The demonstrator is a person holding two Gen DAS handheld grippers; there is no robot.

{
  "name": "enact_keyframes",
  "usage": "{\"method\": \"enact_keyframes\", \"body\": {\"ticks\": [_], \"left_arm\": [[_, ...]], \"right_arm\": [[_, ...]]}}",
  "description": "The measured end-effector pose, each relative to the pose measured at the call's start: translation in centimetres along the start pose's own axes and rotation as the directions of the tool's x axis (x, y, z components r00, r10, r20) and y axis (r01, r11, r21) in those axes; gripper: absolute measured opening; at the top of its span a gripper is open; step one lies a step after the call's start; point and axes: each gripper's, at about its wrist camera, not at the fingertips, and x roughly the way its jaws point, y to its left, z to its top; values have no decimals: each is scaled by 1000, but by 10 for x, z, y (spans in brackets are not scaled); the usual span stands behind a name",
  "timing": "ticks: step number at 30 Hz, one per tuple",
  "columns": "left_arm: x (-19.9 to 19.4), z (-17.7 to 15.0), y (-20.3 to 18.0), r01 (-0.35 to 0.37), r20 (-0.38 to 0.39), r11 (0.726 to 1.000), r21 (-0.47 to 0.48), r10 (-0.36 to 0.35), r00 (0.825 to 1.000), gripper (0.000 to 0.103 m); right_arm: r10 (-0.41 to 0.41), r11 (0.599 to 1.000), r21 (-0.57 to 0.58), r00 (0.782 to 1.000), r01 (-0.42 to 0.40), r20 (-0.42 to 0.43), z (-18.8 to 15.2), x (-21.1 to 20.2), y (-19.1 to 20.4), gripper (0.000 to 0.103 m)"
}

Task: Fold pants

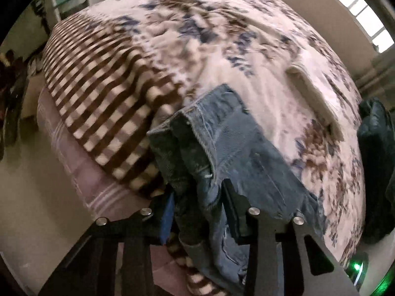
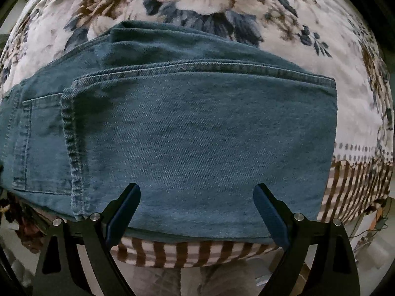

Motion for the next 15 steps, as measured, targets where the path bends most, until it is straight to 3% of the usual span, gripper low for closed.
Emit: {"method": "enact_keyframes", "body": {"ticks": [4, 7, 9, 11, 13, 15], "left_arm": [[22, 10, 18, 14, -39, 1000, -23, -15, 999, 37], [63, 20, 55, 51, -122, 983, -176, -74, 990, 43], [73, 22, 69, 96, -123, 960, -264, -133, 984, 43], [67, 23, 62, 93, -98, 967, -238, -119, 988, 34], [48, 20, 42, 62, -42, 990, -130, -67, 997, 23], [27, 14, 25, 45, 17, 998, -52, -44, 999, 20]], "right_arm": [[11, 1000, 9, 1000, -10, -19, 1, 12, -4, 95], [35, 999, 31, 999, -34, -34, 4, 24, -13, 95], [45, 998, 36, 998, -44, -37, 4, 30, -15, 95], [53, 998, 41, 998, -51, -43, 4, 35, -19, 95], [47, 998, 47, 998, -45, -46, 2, 40, -24, 95], [35, 998, 58, 999, -33, -39, 0, 43, -29, 95]]}}
